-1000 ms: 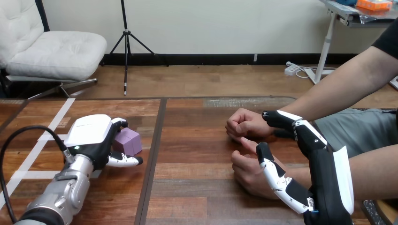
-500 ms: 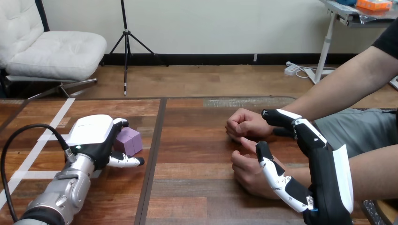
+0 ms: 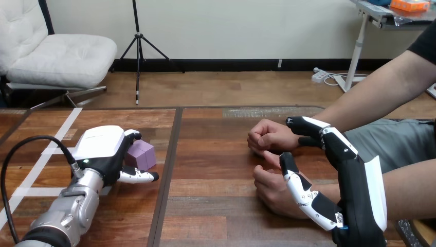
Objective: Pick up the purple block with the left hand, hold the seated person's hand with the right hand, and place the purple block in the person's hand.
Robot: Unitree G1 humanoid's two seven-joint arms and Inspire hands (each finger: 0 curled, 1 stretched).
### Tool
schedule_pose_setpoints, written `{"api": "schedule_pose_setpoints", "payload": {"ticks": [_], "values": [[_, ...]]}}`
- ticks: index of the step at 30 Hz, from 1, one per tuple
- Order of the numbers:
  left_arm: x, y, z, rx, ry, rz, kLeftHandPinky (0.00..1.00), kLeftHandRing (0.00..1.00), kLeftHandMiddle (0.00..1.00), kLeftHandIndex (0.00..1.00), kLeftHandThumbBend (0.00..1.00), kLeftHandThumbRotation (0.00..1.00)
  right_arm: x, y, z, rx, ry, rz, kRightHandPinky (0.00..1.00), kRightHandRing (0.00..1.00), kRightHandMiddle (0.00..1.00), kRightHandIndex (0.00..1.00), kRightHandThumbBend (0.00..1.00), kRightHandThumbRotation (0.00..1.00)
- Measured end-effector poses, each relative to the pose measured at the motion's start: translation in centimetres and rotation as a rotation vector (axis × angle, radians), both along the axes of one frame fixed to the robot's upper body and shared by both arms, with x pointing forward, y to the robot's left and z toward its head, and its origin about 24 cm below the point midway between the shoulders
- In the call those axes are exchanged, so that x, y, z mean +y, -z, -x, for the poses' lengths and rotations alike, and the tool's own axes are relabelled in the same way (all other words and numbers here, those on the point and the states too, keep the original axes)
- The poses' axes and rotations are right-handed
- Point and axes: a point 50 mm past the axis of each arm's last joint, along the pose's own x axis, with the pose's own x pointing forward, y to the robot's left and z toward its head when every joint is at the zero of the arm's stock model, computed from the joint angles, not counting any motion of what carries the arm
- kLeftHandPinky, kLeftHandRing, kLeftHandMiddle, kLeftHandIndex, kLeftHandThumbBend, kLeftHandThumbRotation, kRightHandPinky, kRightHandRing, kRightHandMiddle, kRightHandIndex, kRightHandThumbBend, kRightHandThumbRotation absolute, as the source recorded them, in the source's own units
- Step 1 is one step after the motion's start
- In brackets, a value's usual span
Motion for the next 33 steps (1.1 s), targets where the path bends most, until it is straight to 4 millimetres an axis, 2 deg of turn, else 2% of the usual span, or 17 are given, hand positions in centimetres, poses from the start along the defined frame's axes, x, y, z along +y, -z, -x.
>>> {"api": "schedule_pose_setpoints", "payload": {"ticks": [17,33], "values": [[-0.01,-0.19,-0.01,-0.024,0.013,0.007,0.59,0.70,0.77,0.78,0.84,0.50,-0.02,-0.01,0.00,0.000,0.001,-0.004,0.69,0.74,0.74,0.71,0.36,0.21],[-0.21,-0.57,-0.01,-0.076,0.045,0.033,0.51,0.63,0.71,0.75,0.77,0.44,0.02,0.00,0.00,0.000,0.000,0.002,0.68,0.73,0.74,0.71,0.37,0.23]]}}
